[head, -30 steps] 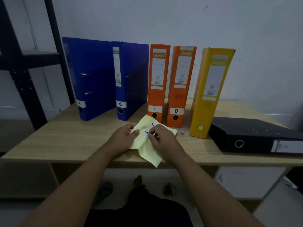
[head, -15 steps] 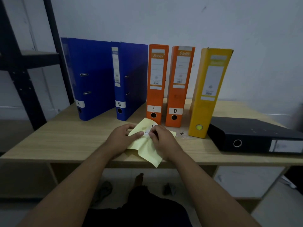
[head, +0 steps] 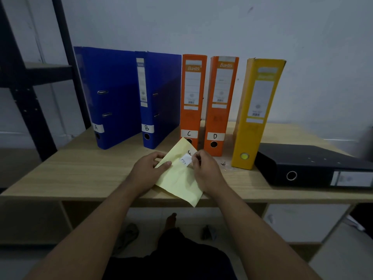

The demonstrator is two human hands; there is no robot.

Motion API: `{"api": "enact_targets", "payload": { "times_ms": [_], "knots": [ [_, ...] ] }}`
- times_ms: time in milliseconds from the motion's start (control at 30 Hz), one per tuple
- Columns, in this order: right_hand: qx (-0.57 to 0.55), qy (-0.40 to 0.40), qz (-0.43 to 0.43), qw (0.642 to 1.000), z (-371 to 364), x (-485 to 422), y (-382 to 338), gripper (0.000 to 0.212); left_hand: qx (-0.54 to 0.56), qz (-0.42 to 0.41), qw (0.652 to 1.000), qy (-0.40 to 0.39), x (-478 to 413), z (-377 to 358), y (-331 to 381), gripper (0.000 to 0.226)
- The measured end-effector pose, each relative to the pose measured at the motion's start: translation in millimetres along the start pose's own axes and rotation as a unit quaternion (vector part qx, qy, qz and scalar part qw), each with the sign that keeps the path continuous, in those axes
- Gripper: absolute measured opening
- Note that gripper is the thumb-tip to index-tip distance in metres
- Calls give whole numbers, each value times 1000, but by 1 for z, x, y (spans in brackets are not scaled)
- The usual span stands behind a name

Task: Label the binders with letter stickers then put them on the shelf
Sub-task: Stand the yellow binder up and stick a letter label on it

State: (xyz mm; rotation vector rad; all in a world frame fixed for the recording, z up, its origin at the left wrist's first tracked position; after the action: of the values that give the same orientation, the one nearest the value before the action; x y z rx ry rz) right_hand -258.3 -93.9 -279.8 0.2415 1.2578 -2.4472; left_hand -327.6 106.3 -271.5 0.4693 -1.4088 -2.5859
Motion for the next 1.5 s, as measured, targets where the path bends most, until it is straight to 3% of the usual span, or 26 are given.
{"api": "enact_targets", "payload": {
  "times_ms": [600, 800, 1000, 1067, 1133, 1200, 1267, 1367, 1500],
  "knots": [
    [-60, 90, -66, 992, 6, -9, 15, 10, -82, 20, 996, 35, 8, 3, -1, 33],
    [-209, 144, -135, 958, 17, -6, 19, 12, -139, 35, 984, 110, 11, 11, -6, 24],
    [-223, 123, -113, 960, 18, -4, 17, 12, -272, 61, 954, 112, 1, 32, -13, 37],
    [-231, 120, -103, 960, 19, -4, 17, 10, -339, 62, 929, 135, -2, 47, -15, 45],
    [-219, 122, -92, 964, 20, -3, 15, 13, -365, 14, 912, 185, -4, 55, -12, 43],
    [-206, 128, -83, 967, 21, -2, 15, 15, -286, -78, 931, 211, -2, 47, 3, 29],
    [-201, 131, -73, 968, 22, 0, 14, 21, -134, -103, 974, 151, -1, 21, 23, 15],
    [-188, 124, -43, 973, 24, 4, 8, 30, 7, -40, 998, 42, -4, -27, 51, 19],
    [-172, 106, -15, 979, 26, 8, 1, 42, 134, 58, 989, -25, -10, -69, 63, 39]
  ]
}}
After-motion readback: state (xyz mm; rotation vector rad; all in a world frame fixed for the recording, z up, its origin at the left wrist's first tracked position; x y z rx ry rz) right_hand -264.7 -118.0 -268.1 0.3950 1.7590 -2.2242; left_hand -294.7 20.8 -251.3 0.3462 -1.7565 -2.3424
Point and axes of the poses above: each hand's wrist, its own x-axis away from the middle knuckle, its own z-axis out of the back of the hand, y = z × x, the point moved 4 cm from there along -x, towards the middle knuckle, and after that the axes turned 3 degrees about x, right-handed, at the moved point
